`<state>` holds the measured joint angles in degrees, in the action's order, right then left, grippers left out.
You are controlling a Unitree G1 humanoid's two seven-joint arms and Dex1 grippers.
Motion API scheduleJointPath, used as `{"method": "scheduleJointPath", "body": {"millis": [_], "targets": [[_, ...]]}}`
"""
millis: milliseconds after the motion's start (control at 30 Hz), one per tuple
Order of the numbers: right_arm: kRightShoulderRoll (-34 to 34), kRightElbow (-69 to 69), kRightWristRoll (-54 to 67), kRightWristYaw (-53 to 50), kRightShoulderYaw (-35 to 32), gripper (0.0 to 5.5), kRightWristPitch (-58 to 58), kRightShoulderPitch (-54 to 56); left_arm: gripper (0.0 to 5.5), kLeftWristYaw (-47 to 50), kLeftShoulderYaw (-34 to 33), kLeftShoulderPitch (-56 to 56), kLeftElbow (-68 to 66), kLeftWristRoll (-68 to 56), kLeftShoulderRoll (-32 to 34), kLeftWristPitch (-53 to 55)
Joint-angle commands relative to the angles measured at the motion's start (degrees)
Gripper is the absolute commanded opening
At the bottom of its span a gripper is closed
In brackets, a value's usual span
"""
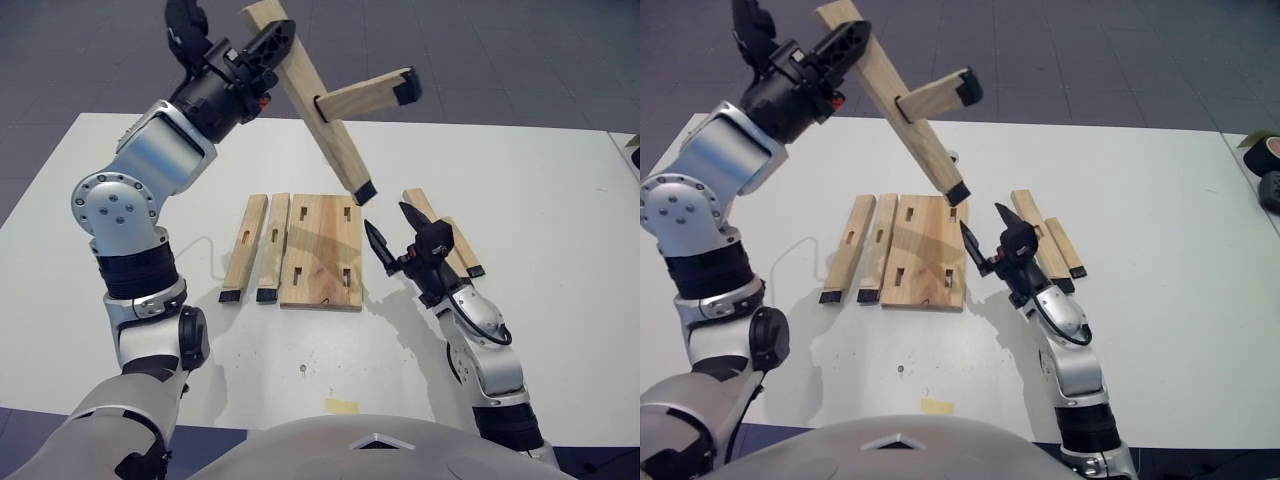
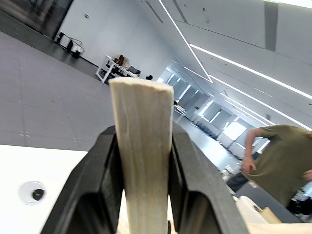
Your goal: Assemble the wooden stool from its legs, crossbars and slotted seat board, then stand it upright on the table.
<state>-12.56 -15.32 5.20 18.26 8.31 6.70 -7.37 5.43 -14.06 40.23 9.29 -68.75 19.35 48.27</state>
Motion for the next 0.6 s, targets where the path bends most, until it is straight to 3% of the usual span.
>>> {"method": "scheduleJointPath", "body": {"millis": [33, 233, 400, 600], "targets": [[-3.05, 0.28, -3.42, 0.58, 2.31, 4.42, 7.58, -2.65, 1.05, -7.39, 3.76, -6.32, 5.55, 5.85, 4.54, 0.68], [-5.31, 0.75, -6.75, 4.51, 9.71, 5.37, 13.51, -3.28, 1.05, -15.7, 6.13, -13.24, 3.5, 20.27, 8.39, -7.41], [-3.9, 4.38, -8.09, 6.8, 14.75, 5.4, 11.63, 1.35, 1.05, -19.02, 7.73, -16.19, 4.95, 25.88, 7.53, -9.75], [-0.24, 5.19, -7.39, 3.8, 13.76, 5.4, 7.41, 2.3, 1.05, -21.75, 5.0, -14.4, 3.16, 25.49, 7.06, -8.5]]}}
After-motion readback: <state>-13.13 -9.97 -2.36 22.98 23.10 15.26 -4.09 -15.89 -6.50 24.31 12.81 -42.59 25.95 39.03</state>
